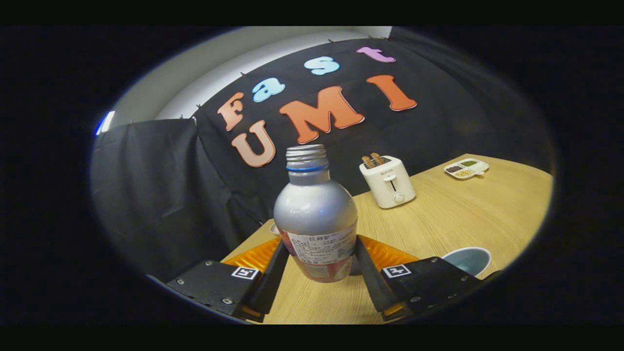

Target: Take the bottle from table, then pour the juice into the cup, finally place the bottle on the coaster

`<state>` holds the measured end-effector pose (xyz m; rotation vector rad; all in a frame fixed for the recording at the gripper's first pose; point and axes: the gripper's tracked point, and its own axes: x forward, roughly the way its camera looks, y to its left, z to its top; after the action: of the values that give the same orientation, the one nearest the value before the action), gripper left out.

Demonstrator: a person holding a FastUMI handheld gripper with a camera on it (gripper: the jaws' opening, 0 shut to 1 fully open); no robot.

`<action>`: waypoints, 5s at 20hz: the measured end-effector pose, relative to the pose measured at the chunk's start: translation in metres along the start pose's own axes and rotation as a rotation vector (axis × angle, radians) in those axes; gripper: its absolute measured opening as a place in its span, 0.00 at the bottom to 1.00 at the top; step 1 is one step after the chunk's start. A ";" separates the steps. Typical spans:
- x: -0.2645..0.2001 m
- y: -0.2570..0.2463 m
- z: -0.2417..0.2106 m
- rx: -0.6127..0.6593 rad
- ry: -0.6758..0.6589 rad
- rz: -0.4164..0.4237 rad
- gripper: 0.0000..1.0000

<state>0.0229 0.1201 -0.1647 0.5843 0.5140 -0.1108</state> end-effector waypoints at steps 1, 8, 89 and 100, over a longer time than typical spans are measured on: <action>0.004 0.003 0.001 -0.024 -0.006 -0.002 0.77; 0.041 0.007 -0.009 -0.180 -0.019 -0.050 0.77; -0.167 -0.033 0.165 -0.327 -0.590 -0.052 0.96; -0.163 -0.013 0.164 -0.348 -0.626 0.005 0.96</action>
<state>-0.0513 0.0113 0.0265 0.1874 -0.0799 -0.1865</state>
